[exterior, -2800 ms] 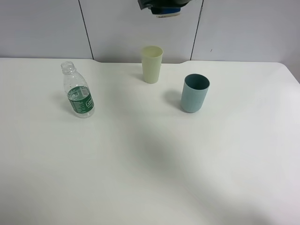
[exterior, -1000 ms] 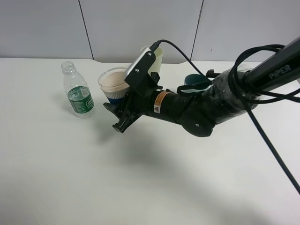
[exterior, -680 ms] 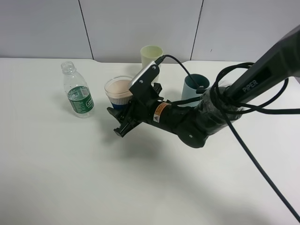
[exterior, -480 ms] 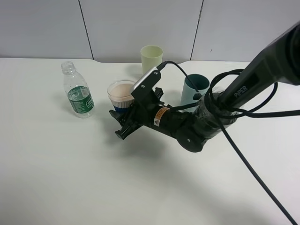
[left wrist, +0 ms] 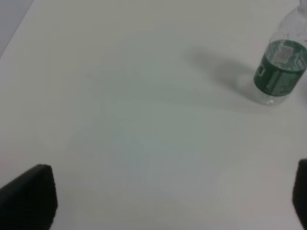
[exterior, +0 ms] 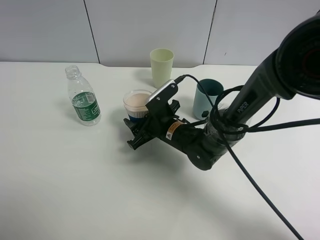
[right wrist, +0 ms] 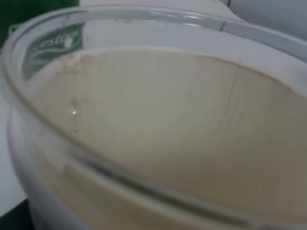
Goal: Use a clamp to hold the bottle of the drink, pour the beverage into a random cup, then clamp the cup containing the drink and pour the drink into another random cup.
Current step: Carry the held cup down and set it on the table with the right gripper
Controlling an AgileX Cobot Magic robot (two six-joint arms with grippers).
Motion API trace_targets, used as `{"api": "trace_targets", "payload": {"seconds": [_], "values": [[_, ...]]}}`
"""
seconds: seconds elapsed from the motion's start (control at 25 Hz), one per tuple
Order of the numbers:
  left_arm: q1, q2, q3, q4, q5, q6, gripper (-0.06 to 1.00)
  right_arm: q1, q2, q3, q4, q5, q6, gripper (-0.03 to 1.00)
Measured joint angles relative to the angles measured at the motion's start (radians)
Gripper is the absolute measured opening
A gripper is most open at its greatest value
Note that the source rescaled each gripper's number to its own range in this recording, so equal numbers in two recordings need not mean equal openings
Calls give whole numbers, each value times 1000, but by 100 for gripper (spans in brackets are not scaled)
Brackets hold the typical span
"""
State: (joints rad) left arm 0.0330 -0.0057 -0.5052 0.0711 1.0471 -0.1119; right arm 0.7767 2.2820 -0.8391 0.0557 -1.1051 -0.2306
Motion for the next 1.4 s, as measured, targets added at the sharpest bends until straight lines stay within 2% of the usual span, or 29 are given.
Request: {"api": "trace_targets", "payload": {"seconds": [0.32, 0.6, 0.68, 0.8, 0.88, 1.04, 1.24, 1.4], "values": [[0, 0, 0, 0, 0, 0, 100, 0, 1, 0, 62, -5, 0, 1], [0, 0, 0, 0, 0, 0, 100, 0, 1, 0, 74, 0, 0, 1], [0, 0, 0, 0, 0, 0, 100, 0, 1, 0, 75, 0, 0, 12], [0, 0, 0, 0, 0, 0, 100, 0, 1, 0, 75, 0, 0, 37], [0, 0, 0, 0, 0, 0, 100, 0, 1, 0, 75, 0, 0, 46], [0, 0, 0, 0, 0, 0, 100, 0, 1, 0, 75, -12, 0, 51], [0, 0, 0, 0, 0, 0, 100, 0, -14, 0, 36, -14, 0, 51], [0, 0, 0, 0, 0, 0, 100, 0, -72, 1, 29, 21, 3, 51]]}}
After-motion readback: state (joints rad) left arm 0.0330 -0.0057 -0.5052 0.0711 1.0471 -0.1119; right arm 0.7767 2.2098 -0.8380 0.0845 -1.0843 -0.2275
